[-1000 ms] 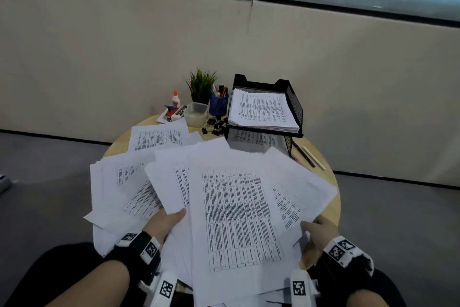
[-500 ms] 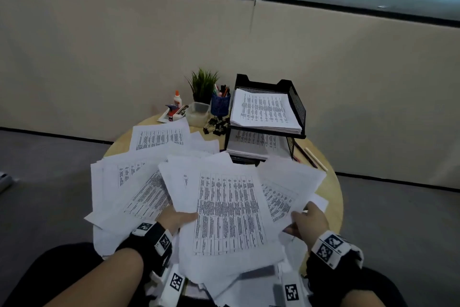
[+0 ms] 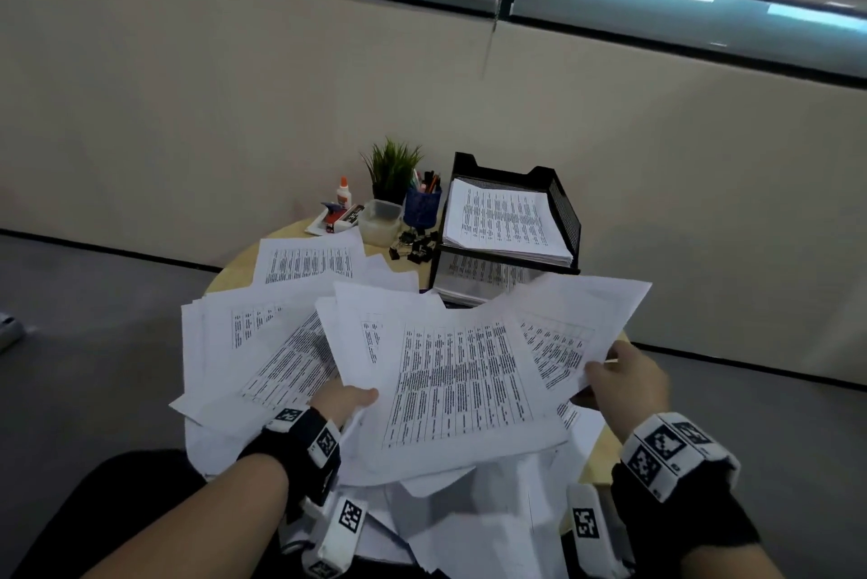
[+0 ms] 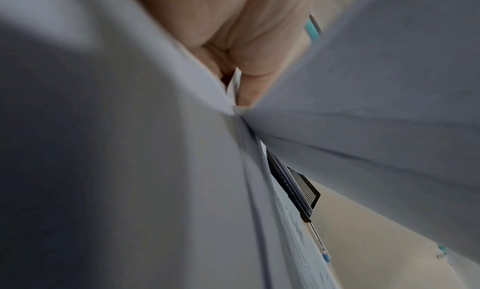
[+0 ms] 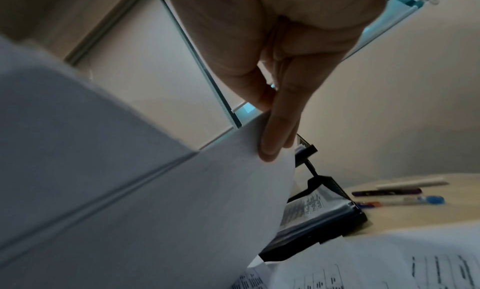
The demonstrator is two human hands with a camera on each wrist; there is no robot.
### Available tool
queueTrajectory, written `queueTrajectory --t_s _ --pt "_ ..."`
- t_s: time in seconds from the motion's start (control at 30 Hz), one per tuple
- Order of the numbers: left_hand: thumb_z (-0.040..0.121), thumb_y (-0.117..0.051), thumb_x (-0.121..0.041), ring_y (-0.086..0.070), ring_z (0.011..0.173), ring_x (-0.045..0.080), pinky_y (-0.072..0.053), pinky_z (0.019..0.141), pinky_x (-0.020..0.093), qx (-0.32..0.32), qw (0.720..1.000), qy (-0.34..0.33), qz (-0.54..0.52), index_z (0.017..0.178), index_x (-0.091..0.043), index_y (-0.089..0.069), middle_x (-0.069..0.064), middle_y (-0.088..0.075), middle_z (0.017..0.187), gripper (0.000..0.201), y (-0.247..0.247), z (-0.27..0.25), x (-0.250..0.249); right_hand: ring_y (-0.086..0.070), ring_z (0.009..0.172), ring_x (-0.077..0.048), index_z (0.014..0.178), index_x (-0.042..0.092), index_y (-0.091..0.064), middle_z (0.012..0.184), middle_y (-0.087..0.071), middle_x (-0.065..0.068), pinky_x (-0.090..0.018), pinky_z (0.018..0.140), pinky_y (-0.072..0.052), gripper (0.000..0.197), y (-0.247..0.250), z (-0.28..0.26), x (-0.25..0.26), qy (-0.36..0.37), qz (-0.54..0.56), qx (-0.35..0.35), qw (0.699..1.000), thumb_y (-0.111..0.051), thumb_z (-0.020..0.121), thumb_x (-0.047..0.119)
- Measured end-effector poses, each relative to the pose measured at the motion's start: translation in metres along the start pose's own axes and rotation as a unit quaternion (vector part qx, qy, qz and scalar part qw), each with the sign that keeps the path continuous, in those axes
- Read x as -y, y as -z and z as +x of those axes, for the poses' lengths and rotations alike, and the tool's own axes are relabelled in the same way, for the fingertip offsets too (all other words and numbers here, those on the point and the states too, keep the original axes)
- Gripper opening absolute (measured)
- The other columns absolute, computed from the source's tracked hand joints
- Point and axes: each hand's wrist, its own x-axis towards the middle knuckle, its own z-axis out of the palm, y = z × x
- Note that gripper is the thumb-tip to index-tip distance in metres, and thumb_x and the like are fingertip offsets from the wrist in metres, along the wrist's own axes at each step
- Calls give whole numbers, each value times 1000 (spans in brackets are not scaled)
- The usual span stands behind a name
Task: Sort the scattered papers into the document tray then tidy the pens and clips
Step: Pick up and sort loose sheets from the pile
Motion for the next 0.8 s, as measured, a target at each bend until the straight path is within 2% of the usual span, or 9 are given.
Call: queueTrajectory --t_s 0.07,0.17,0.2,0.33,0.47,0.6,0.7,0.73,0.8 --pt "85 -68 -13 -57 114 34 -43 97 35 -2 1000 8 -7 121 7 -57 17 -61 122 42 0 -3 -2 -68 64 -20 88 9 -61 76 -67 -3 -40 68 -59 12 1 -3 3 18 -13 -2 1000 -50 86 7" --pt "62 -84 -34 -57 114 33 -43 102 44 20 999 12 -26 125 4 -55 18 -60 125 79 -1 10 11 -69 61 -21 87 6 -59 76 -68 -8 -42 66 -60 10 -8 -12 8 47 -29 46 997 -50 87 5" --pt "60 -85 -36 -57 115 32 -43 102 43 28 999 15 -27 126 3 -54 17 -59 127 83 -2 11 13 -69 60 -20 88 4 -59 76 -69 -9 -43 65 -60 10 -10 -15 10 60 -39 50 996 -49 88 6" --pt "85 -68 -12 -54 117 35 -41 87 32 0 999 34 -8 120 9 -56 19 -58 125 43 -3 -1 8 -69 62 -20 94 10 -59 77 -68 -6 -45 66 -59 14 -5 -12 14 80 -49 26 995 -47 88 8" --pt "84 -67 -9 -53 118 34 -39 97 34 -20 999 29 -29 121 11 -55 18 -57 128 43 0 3 6 -69 62 -20 82 16 -62 76 -70 -5 -41 68 -60 16 9 -5 20 91 -35 8 995 -50 87 7" --pt "85 -66 -8 -52 119 33 -38 100 35 -9 1000 17 -12 121 10 -55 15 -57 127 42 0 9 0 -70 61 -19 87 10 -64 82 -71 -7 -34 65 -60 15 17 1 23 83 -25 0 996 -50 87 8" --pt "86 -65 -9 -54 117 36 -42 101 38 -8 1000 14 -2 119 11 -57 21 -58 127 39 -1 12 -1 -70 60 -20 84 8 -64 76 -71 -6 -41 70 -60 13 19 4 22 75 -20 -6 997 -51 86 9" --pt "86 -64 -9 -55 116 38 -44 97 39 -7 1000 17 10 119 11 -57 24 -58 127 39 -1 12 -2 -70 59 -21 81 7 -63 74 -70 -6 -42 70 -60 13 19 4 21 75 -19 -10 997 -51 85 9" --pt "88 -62 -8 -57 108 45 -46 72 32 -9 1000 15 25 120 12 -55 32 -55 125 38 -1 14 0 -69 57 -21 78 6 -63 72 -70 -6 -43 71 -60 13 20 5 20 73 -17 -18 997 -52 84 9"
